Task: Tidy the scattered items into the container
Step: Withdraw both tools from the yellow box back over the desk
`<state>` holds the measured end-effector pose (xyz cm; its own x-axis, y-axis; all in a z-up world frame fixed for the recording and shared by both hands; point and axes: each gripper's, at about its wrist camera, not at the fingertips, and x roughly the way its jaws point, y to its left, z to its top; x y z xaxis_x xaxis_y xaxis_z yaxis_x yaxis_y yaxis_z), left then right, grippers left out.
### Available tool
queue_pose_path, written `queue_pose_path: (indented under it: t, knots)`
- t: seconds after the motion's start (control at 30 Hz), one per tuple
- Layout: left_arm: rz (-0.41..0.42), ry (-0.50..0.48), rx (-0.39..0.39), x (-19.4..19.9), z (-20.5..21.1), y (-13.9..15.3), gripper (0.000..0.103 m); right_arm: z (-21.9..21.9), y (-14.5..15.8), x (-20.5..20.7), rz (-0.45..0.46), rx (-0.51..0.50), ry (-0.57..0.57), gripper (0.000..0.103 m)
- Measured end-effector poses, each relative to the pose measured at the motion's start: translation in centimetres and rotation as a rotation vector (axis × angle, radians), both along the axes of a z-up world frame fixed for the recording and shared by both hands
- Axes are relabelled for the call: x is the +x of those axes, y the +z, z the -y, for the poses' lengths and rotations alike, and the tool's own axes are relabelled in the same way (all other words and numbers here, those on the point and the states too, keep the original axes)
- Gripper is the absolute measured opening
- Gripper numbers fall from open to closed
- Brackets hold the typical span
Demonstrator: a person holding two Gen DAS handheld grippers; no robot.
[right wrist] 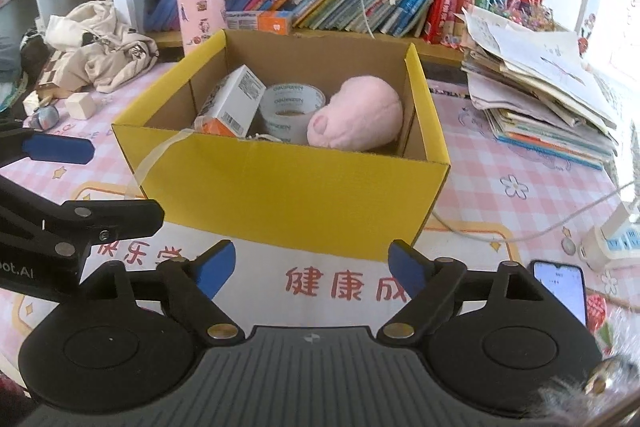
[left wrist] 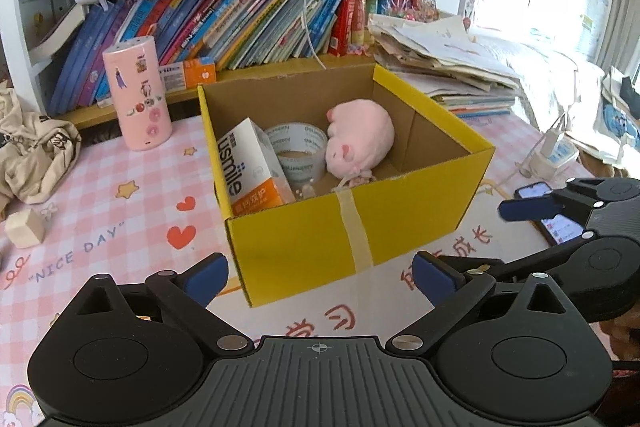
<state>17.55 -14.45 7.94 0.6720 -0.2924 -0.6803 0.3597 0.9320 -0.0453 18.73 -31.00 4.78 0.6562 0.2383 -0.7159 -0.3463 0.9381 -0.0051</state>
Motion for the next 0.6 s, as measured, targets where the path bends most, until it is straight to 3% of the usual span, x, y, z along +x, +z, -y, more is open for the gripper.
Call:
queue_pose_path:
  t: [0.33, 0.6]
  knots:
    - [-0.014, -0.049, 0.069, -1.1, -3.4, -0.5, 0.1, -3.2, 0.0, -1.4, -0.039, -0.036, -0.068, 0.095]
    - [-0.055, -0.057, 0.07, -1.6, -8.3, -0.6, 0.1, -7.8, -0.4, -3.1, -0.084, -0.045, -0.086, 0.097]
